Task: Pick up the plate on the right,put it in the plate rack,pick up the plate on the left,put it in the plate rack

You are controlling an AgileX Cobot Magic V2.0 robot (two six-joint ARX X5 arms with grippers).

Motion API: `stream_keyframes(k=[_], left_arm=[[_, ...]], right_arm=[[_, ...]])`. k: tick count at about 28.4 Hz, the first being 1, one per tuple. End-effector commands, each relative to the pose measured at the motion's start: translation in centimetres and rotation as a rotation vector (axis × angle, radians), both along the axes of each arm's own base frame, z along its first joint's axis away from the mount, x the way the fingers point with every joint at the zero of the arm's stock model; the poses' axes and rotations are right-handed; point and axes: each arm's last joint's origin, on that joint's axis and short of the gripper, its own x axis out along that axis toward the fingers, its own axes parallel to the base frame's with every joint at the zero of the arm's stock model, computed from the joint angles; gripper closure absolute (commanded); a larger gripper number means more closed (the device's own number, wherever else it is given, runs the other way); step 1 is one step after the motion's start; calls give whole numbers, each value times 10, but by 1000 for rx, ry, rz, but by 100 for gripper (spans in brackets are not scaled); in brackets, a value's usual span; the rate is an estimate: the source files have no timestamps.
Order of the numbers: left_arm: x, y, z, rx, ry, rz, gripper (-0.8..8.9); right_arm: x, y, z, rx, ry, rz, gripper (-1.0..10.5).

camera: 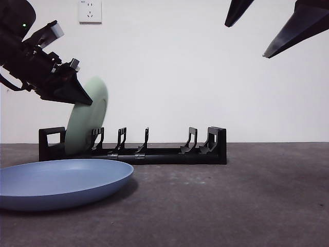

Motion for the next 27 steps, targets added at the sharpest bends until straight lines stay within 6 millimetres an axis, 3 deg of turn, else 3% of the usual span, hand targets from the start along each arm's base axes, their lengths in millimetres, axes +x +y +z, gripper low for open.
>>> stream_keyframes(k=[1, 8, 16, 21, 27], left_arm=[[1, -4, 4, -7, -5, -8, 584], [-5, -7, 20, -40, -26, -32, 584], [-36, -4, 58, -48, -53, -61, 584], [-75, 1, 94, -49, -98, -64, 583], [-143, 9, 131, 5, -168, -94, 583]], right_arm=[[0, 0, -3, -1, 9, -5, 570], [0, 0, -3, -2, 9, -4, 570], [1, 1, -2, 7, -8, -3, 569], [8, 5, -4, 18, -18, -1, 569], [32, 25, -18, 107, 13, 65, 569]])
